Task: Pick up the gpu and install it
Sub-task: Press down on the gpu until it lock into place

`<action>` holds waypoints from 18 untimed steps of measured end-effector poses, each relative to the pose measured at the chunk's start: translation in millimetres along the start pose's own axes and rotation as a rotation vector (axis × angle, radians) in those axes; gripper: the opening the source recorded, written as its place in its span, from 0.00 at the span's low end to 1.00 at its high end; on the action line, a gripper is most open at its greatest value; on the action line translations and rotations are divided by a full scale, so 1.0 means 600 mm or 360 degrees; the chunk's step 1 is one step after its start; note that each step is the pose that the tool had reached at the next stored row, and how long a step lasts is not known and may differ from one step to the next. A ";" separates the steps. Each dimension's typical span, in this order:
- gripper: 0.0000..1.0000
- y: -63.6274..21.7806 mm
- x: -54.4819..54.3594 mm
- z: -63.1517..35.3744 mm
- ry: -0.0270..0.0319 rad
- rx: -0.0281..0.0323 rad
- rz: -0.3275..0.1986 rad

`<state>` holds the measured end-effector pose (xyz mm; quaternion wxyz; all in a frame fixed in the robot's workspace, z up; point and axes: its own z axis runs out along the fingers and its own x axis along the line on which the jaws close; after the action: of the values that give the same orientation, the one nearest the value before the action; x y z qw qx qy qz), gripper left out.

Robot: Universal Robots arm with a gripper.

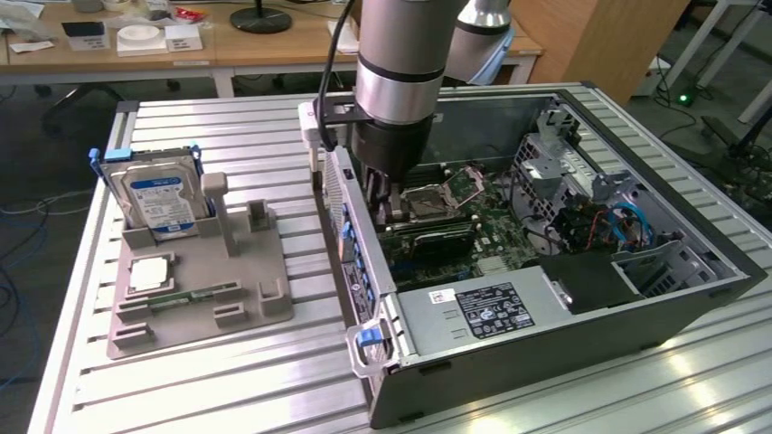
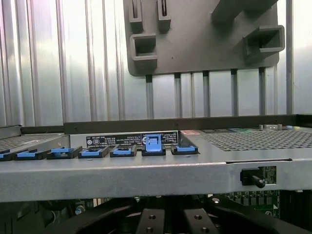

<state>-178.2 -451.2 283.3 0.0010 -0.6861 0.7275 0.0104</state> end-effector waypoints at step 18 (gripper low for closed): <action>0.10 -0.026 -0.004 0.022 0.00004 -0.00009 -0.0003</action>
<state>-162.6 -449.3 269.9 0.0007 -0.6867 0.7269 0.0106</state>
